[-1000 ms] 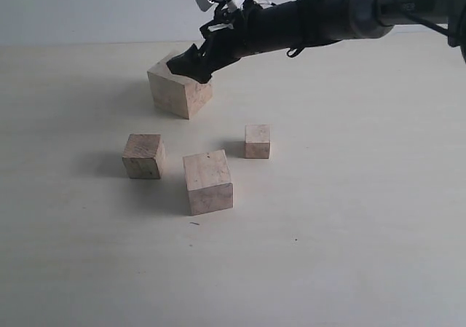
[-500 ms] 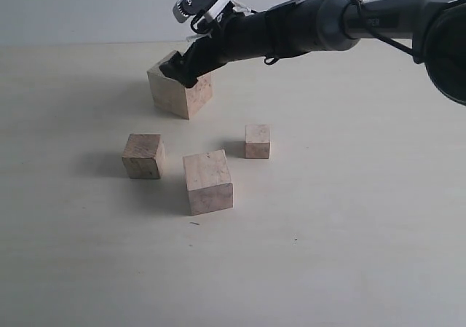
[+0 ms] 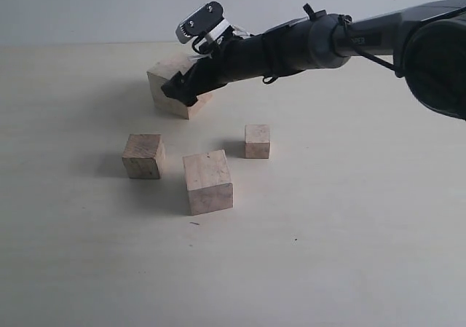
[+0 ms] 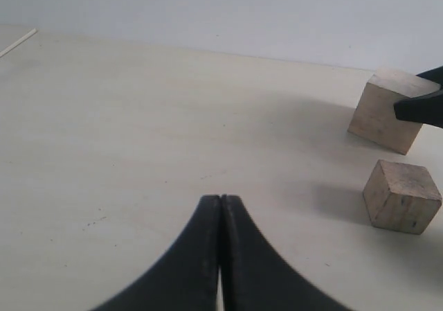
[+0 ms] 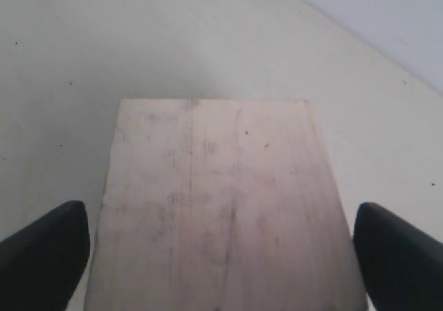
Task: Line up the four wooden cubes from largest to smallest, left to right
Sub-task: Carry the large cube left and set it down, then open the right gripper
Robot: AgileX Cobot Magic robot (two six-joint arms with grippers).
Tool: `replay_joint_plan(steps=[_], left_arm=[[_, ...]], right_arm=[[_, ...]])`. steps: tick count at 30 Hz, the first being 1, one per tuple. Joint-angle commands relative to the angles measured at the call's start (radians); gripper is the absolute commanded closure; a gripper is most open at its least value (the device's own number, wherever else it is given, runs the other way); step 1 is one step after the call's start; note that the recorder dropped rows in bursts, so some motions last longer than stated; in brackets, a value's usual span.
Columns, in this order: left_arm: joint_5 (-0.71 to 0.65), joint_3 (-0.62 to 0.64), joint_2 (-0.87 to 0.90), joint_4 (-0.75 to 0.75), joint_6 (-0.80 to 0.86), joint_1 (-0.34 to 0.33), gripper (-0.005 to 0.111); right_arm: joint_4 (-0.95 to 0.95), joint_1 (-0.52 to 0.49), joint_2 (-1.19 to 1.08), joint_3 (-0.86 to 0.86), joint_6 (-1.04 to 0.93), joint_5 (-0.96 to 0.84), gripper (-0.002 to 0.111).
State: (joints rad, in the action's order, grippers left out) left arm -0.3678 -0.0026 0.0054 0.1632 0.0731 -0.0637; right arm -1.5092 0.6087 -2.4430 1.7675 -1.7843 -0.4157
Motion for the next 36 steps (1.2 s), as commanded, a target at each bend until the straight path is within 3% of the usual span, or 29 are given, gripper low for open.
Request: replay_joint_plan(steps=[1,7,24,36], left_arm=[[0.007,0.003,-0.005,0.005,0.0,0.005,0.107],[0.007,0.003,-0.005,0.005,0.0,0.005,0.107],[0.007,0.003,-0.005,0.005,0.0,0.005,0.107],[0.007,0.003,-0.005,0.005,0.0,0.005,0.107]], right_arm=[[0.003,0.001,0.002,0.005,0.028,-0.008,0.036],[0.113,0.001,0.011,0.005,0.168,-0.109,0.109],[0.109,0.017,0.153,0.086,0.199,-0.379,0.108],[0.124,0.228,0.066,0.098,0.13,-0.356,0.108]])
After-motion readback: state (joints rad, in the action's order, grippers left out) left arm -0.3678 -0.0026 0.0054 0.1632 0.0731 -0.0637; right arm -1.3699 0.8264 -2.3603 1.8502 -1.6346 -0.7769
